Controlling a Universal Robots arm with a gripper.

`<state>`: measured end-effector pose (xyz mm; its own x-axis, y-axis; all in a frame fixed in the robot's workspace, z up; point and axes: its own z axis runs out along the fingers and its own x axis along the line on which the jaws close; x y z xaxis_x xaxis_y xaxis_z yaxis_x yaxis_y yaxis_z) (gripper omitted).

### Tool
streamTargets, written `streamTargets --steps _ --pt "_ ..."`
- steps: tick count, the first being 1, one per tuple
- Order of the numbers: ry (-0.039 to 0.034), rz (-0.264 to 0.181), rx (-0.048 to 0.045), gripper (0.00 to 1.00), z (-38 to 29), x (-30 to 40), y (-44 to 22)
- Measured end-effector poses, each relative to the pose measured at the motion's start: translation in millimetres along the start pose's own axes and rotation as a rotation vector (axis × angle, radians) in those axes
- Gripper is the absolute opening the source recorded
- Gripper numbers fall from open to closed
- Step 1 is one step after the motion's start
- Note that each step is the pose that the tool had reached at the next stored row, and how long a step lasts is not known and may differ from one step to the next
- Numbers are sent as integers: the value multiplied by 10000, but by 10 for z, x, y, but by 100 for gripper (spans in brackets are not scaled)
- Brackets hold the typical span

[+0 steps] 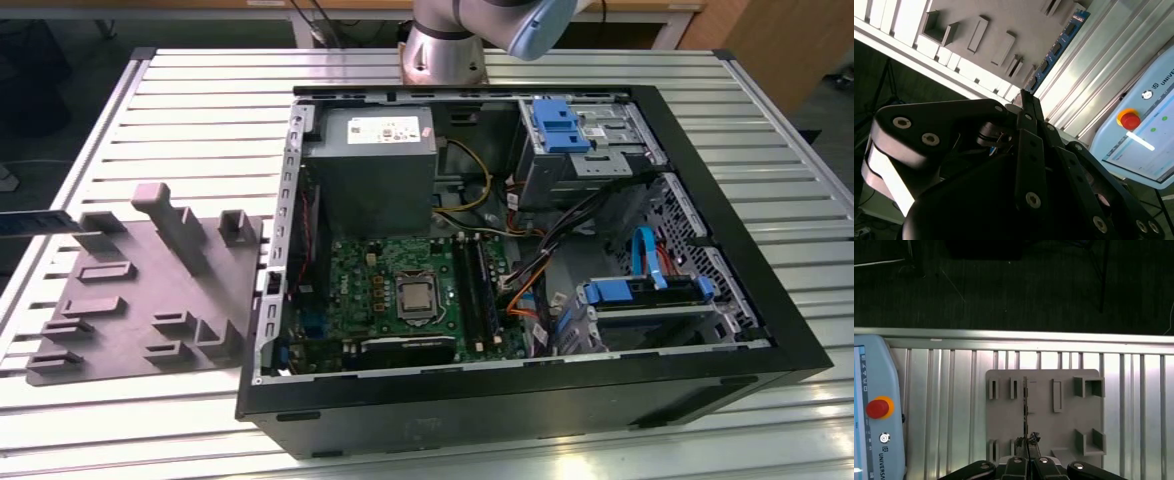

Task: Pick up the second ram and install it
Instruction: 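Pick up the second ram and move it above second insertion slot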

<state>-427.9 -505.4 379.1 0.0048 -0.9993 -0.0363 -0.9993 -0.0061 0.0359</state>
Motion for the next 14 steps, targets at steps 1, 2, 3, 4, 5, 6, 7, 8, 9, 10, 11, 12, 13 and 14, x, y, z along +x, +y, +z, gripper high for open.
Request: streamTargets --steps 1,2,3,4,5,6,7,8,9,10,11,12,13,14 --pt "-1 0 1 11 -6 -1 1" --pt "-3 -1 1 11 -12 -2 1" --pt "-4 -1 2 11 -17 -4 1" --pt "-3 0 1 11 -22 -7 1" --pt "-3 0 0 11 -29 -10 2" --pt "-3 1 0 11 -36 -13 2" --pt "-3 0 0 11 -45 -17 3" --pt "-3 0 0 11 -54 -21 3" --pt "-4 0 1 11 -64 -24 3" --pt "-3 0 0 11 -77 -28 4" --pt "-3 0 0 11 -90 -31 4" --pt "-4 0 1 11 -103 -35 5" --pt "-4 -1 1 11 -116 -38 5" --pt "-4 -1 0 11 -128 -40 6"
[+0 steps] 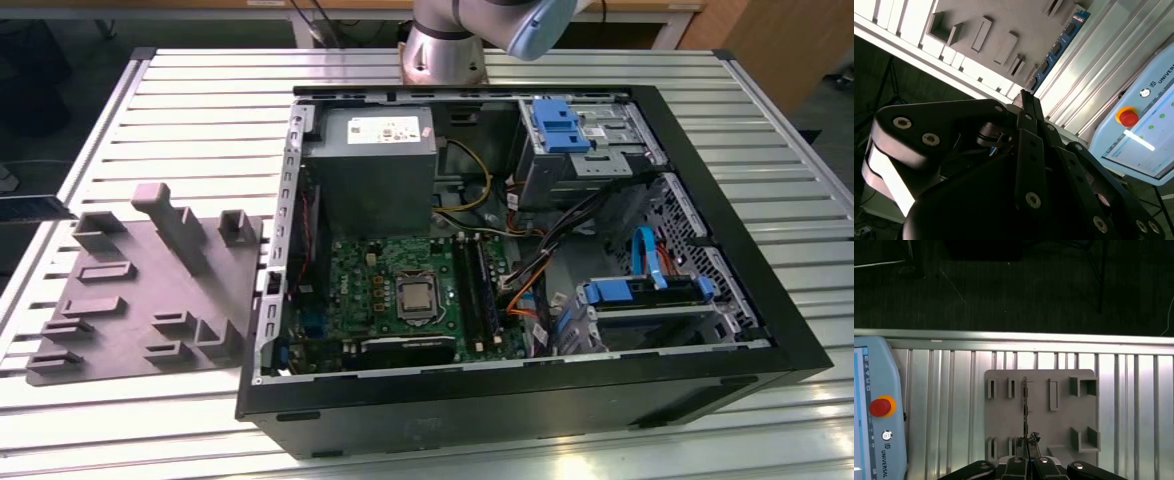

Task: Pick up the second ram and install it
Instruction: 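Pick up the second ram and move it above second insertion slot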

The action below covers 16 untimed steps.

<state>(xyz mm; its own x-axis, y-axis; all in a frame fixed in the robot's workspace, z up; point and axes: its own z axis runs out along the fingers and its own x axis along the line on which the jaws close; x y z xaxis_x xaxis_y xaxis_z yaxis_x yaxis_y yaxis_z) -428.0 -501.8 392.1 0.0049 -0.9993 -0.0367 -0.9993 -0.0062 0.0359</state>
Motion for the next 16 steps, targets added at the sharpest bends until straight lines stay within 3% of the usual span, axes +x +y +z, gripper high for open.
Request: streamTargets --steps 5,16 --pt "-1 1 2 11 -44 -13 4" --pt "1 1 0 11 -53 -15 -24"
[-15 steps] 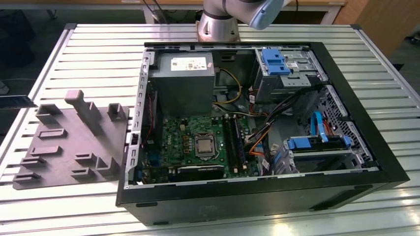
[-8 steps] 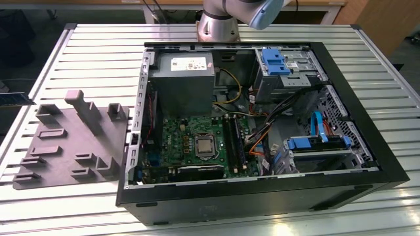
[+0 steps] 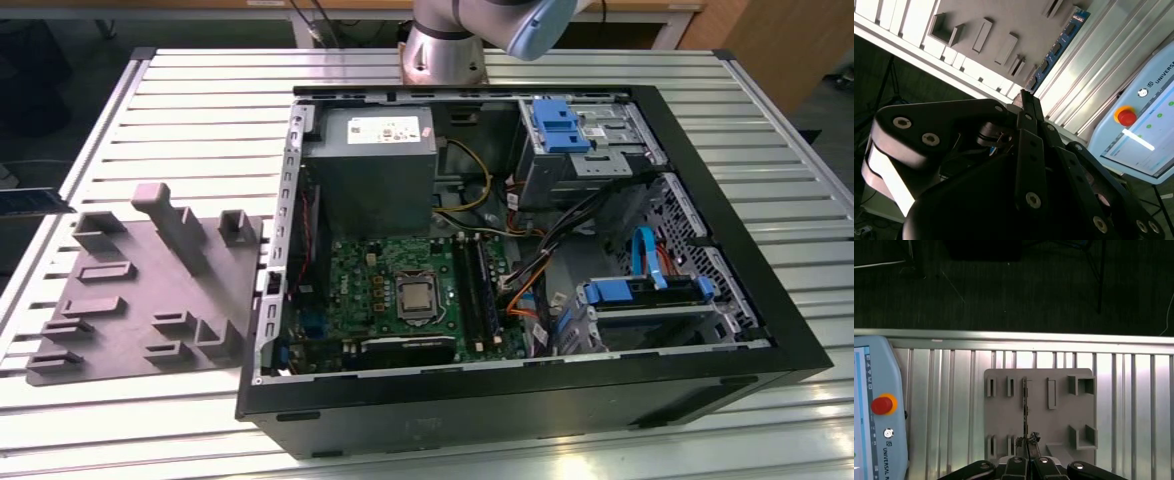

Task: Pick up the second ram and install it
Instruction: 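Pick up the second ram and move it above second insertion slot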

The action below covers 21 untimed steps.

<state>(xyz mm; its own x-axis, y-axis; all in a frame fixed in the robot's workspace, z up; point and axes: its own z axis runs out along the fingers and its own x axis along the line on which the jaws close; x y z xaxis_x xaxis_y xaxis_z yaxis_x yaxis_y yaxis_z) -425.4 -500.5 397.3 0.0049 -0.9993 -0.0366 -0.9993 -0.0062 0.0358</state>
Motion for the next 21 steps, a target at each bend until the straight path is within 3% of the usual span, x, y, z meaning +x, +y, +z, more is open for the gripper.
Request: streamTargets --steps 21 --pt "-1 1 1 11 -6 -2 -173"
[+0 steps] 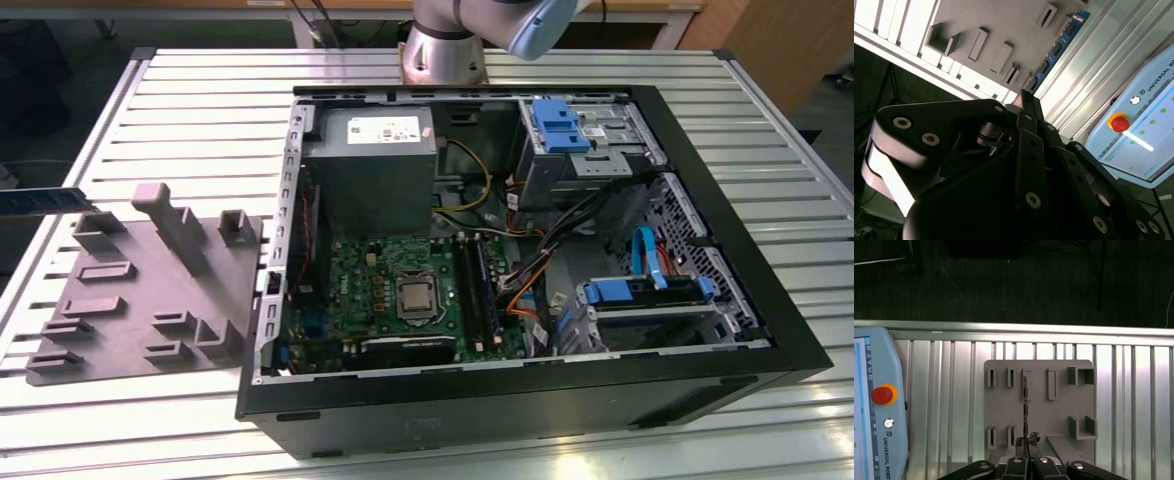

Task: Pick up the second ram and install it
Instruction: 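Pick up the second ram and move it above second insertion slot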

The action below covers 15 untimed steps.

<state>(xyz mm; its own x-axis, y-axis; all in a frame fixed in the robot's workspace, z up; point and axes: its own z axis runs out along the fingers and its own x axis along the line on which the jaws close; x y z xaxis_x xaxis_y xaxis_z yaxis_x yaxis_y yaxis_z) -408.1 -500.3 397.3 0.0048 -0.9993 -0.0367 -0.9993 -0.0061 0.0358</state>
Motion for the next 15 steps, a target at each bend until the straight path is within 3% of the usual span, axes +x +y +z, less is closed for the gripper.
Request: streamTargets --steps 8,15 --pt "0 0 0 11 -3 -1 -103" --pt "0 0 0 11 -5 -6 -156"
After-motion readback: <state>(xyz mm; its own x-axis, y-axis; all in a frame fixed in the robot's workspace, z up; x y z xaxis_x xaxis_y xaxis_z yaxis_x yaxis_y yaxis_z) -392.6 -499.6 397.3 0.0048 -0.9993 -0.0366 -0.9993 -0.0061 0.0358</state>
